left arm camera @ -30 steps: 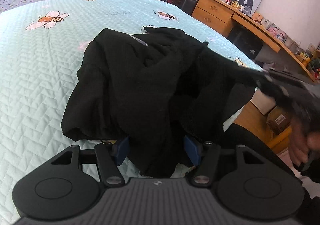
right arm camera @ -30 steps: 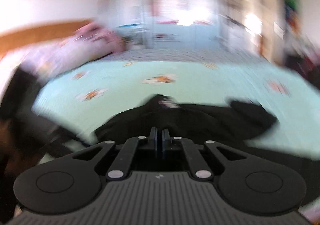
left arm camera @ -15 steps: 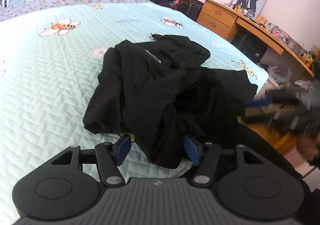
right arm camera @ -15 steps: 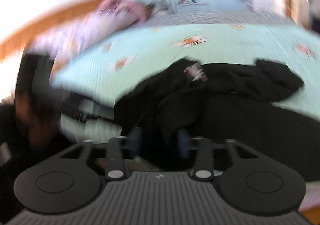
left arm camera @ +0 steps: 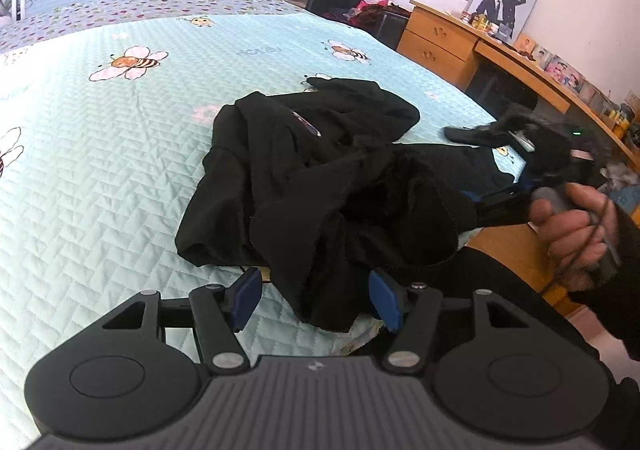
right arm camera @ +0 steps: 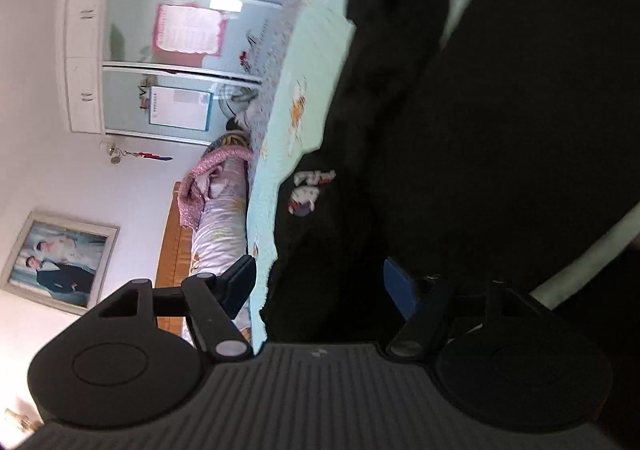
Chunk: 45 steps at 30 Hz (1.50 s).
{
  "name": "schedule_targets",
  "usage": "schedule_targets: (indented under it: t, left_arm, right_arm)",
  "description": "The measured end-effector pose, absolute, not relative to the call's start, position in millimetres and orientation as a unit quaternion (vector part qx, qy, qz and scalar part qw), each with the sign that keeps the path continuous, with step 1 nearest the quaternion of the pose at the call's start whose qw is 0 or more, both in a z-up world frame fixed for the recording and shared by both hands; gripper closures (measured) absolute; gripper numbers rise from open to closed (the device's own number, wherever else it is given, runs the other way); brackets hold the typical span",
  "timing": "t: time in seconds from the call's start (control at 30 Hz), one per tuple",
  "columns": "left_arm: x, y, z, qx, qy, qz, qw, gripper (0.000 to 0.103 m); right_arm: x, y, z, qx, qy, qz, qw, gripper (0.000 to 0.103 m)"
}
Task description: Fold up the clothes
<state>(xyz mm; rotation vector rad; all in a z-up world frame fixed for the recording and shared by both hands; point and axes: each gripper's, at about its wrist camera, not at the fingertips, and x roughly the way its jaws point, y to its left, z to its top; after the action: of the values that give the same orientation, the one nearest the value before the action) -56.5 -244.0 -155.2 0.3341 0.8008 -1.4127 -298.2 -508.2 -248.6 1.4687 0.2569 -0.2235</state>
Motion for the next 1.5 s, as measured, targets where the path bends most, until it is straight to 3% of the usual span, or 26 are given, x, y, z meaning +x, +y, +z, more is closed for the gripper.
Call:
schedule_targets:
  t: [0.03, 0.1, 0.17, 0.27, 0.43, 0.47, 0.57, 0.6, 0.63, 0.67, 0.7, 0.73, 0.9, 1.07, 1.2, 1.4, 1.43, 1.5]
  left_arm:
    - [-56.6, -245.0, -155.0, 0.150, 0.356, -0.628, 0.676, 0.041]
    - [-56.9, -246.8, -155.1, 0.151, 0.355, -0.627, 0.676, 0.041]
    - [-56.3, -246.0, -156.0, 0.150, 0.357, -0.626, 0.677, 0.041]
    - [-55.3, -244.0, -157.2, 0.147, 0.359, -0.624, 0.679, 0.041]
    - [-53.5, -240.6, -159.3, 0.143, 0.362, -0.620, 0.681, 0.041]
    - [-53.2, -240.0, -159.7, 0.142, 0.363, -0.619, 0.682, 0.041]
    - [-52.1, -237.9, -160.9, 0.139, 0.365, -0.617, 0.684, 0.041]
    - [-51.8, -237.3, -161.3, 0.138, 0.365, -0.616, 0.684, 0.041]
    - [-51.4, -236.6, -161.8, 0.137, 0.366, -0.615, 0.685, 0.041]
    - [-51.1, -235.9, -162.2, 0.136, 0.367, -0.615, 0.685, 0.041]
    - [-51.0, -235.3, -161.8, 0.136, 0.366, -0.614, 0.686, 0.041]
    - [-50.9, -234.5, -160.6, 0.136, 0.364, -0.614, 0.687, 0.041]
    - [-44.2, -229.0, -149.3, 0.129, 0.350, -0.608, 0.701, 0.041]
    - [-34.5, -224.9, -137.4, 0.124, 0.337, -0.604, 0.712, 0.041]
    - [-40.9, -232.5, -129.8, 0.160, 0.316, -0.619, 0.701, 0.041]
    - [-54.8, -254.6, -121.9, 0.225, 0.269, -0.644, 0.680, 0.040]
    - [-53.0, -255.4, -123.4, 0.221, 0.270, -0.645, 0.680, 0.041]
    - [-52.1, -255.3, -126.7, 0.210, 0.277, -0.646, 0.680, 0.041]
  right_arm:
    - [-291.8, -506.2, -250.2, 0.665, 0.125, -0.104, 0.729, 0.036]
    - [-279.1, -501.0, -250.5, 0.661, 0.126, -0.099, 0.733, 0.057]
    - [-268.7, -496.8, -239.8, 0.638, 0.122, -0.096, 0.754, 0.072]
    - [-252.6, -488.1, -214.8, 0.571, 0.144, -0.096, 0.803, 0.077]
    - [-234.9, -470.6, -192.3, 0.516, 0.182, -0.087, 0.832, 0.072]
    - [-234.7, -471.7, -193.1, 0.515, 0.184, -0.093, 0.832, 0.068]
    - [-237.4, -473.0, -206.6, 0.542, 0.190, -0.115, 0.811, 0.042]
    - [-238.6, -474.0, -213.9, 0.561, 0.188, -0.117, 0.798, 0.039]
    - [-239.8, -475.0, -221.2, 0.579, 0.187, -0.119, 0.784, 0.039]
    - [-238.6, -474.3, -225.0, 0.590, 0.181, -0.113, 0.779, 0.045]
    - [-236.0, -471.5, -223.8, 0.588, 0.174, -0.106, 0.783, 0.058]
    - [-231.5, -467.1, -217.4, 0.570, 0.172, -0.102, 0.797, 0.058]
    - [-204.2, -411.5, -156.1, 0.334, 0.217, -0.038, 0.917, 0.075]
    - [-190.1, -322.1, -143.1, -0.012, 0.322, 0.022, 0.946, 0.076]
    - [-190.8, -288.5, -162.3, -0.147, 0.363, 0.049, 0.919, 0.076]
    - [-213.7, -306.0, -149.5, -0.090, 0.345, 0.032, 0.934, 0.072]
    - [-216.8, -320.4, -145.6, -0.041, 0.335, 0.026, 0.941, 0.069]
    - [-221.1, -350.6, -142.0, 0.064, 0.313, 0.009, 0.947, 0.049]
